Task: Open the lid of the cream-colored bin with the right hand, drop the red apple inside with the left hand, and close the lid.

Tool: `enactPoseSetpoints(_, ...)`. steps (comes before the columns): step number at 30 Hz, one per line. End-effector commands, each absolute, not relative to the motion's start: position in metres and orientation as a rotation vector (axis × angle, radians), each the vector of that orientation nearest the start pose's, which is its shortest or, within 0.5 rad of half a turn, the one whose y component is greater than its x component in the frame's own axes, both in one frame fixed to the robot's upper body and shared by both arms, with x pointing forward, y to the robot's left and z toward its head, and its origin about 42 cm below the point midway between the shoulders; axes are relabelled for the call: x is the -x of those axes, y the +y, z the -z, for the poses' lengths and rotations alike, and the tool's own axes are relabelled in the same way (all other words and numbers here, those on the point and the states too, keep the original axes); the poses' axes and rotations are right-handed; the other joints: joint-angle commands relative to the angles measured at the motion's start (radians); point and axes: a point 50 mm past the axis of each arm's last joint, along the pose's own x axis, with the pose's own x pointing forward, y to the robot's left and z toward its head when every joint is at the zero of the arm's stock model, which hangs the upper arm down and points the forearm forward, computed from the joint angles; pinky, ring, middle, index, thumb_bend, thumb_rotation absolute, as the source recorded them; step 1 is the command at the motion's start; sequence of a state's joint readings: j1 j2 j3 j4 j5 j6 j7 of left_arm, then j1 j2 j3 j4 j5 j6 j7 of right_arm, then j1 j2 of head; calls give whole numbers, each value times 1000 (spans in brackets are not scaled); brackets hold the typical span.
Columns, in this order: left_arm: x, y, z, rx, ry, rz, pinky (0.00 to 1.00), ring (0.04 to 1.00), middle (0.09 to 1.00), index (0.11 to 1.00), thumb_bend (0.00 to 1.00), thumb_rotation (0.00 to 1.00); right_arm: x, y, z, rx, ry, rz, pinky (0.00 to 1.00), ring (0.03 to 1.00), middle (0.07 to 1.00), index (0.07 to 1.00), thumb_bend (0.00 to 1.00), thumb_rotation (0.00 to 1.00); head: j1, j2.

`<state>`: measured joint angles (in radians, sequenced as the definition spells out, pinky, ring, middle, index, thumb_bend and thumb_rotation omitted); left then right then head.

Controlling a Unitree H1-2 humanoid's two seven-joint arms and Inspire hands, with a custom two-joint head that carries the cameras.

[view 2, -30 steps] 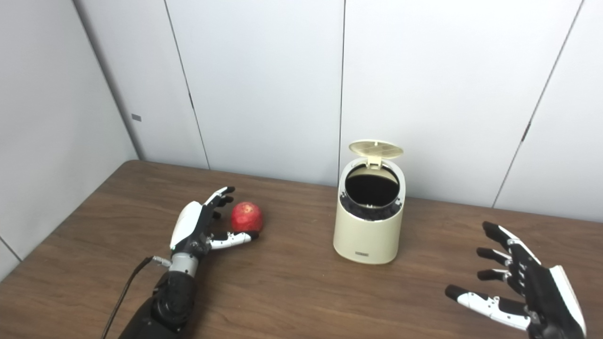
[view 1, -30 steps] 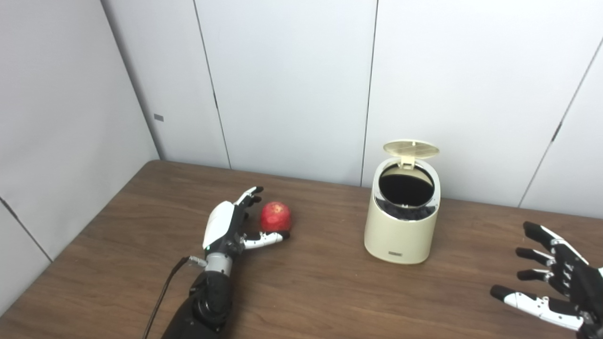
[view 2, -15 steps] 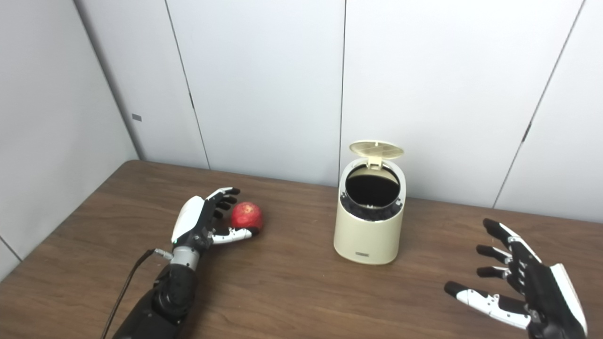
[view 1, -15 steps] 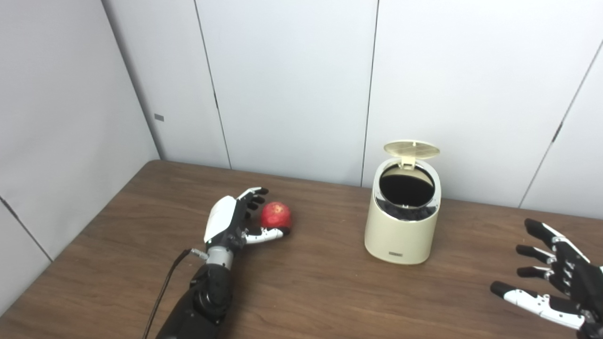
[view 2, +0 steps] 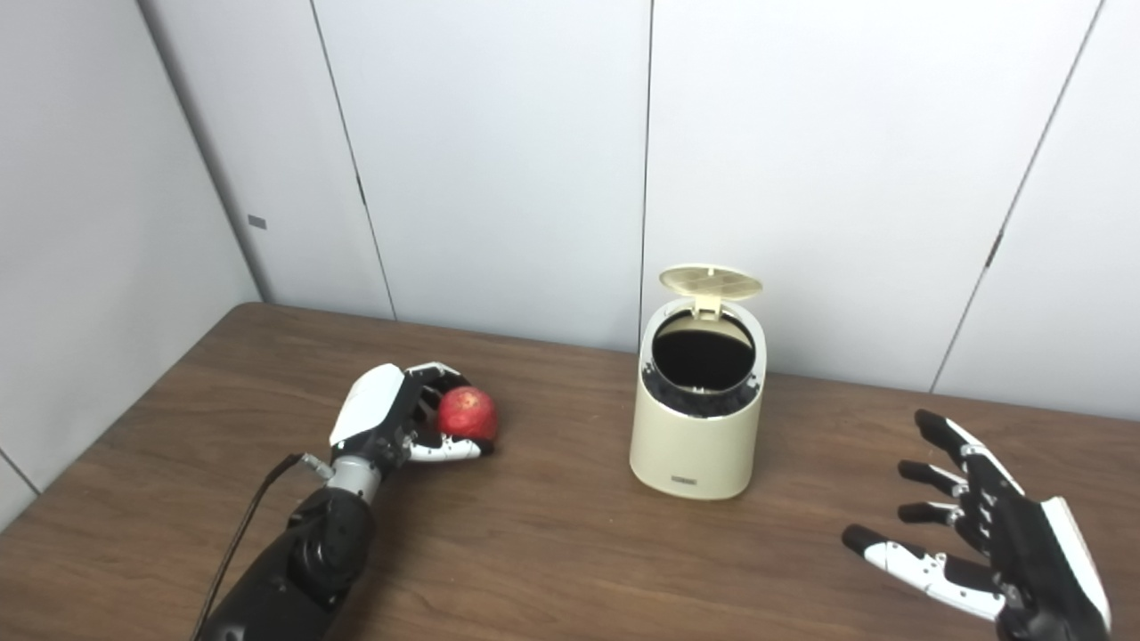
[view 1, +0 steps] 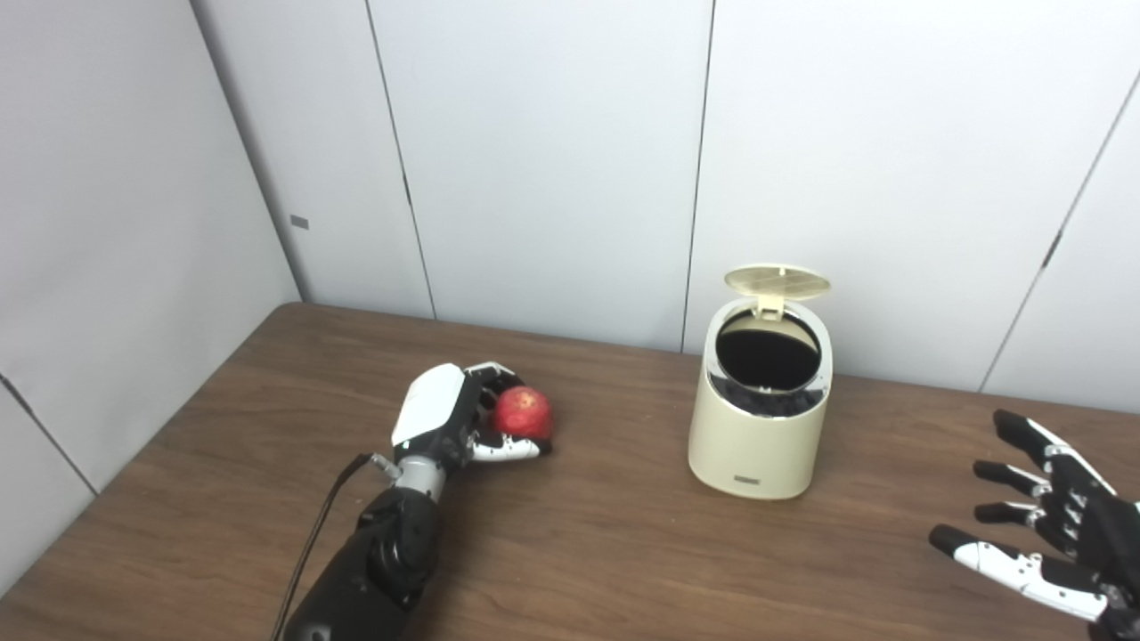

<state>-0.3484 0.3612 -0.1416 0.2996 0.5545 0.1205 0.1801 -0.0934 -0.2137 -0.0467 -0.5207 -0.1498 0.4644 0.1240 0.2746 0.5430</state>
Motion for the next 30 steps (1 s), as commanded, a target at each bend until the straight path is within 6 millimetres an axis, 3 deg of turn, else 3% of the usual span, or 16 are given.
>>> enactPoseSetpoints(1,-388,303,-125,-987,53,-46,536,632,659,657,840,149,-286,-261,-255,368,-225,-14,610,788,907,877,537,0,1,3)
enactPoseSetpoints(2,-388,303,-125,-983,51,-49,513,605,640,643,828,115,-286,-262,-256,372,-223,-13,609,786,905,876,538,0,1,3)
enactPoseSetpoints(3,-387,303,-124,-969,48,-56,440,535,588,566,675,75,-286,-262,-256,373,-222,-12,603,782,904,875,540,0,1,4)
enactPoseSetpoints(7,-388,301,-124,-941,17,-102,310,406,472,517,539,9,-286,-262,-256,369,-221,-11,593,774,901,872,543,0,2,4)
enactPoseSetpoints(14,-388,295,-136,-939,-94,-167,296,382,451,506,522,0,-286,-257,-255,366,-213,-6,593,775,899,873,531,0,-21,-4)
enactPoseSetpoints(18,-386,287,-154,-925,-192,-183,375,440,465,501,523,0,-286,-254,-251,351,-209,-7,616,803,914,884,510,0,-45,-13)
enactPoseSetpoints(27,-379,258,-212,-872,-419,-188,335,435,466,502,523,0,-294,-260,-225,381,-219,-11,698,837,936,902,548,0,-144,-55)
enactPoseSetpoints(30,-378,243,-238,-828,-518,-180,314,411,459,506,522,0,-301,-267,-209,386,-239,-7,672,801,912,880,604,0,-171,-69)
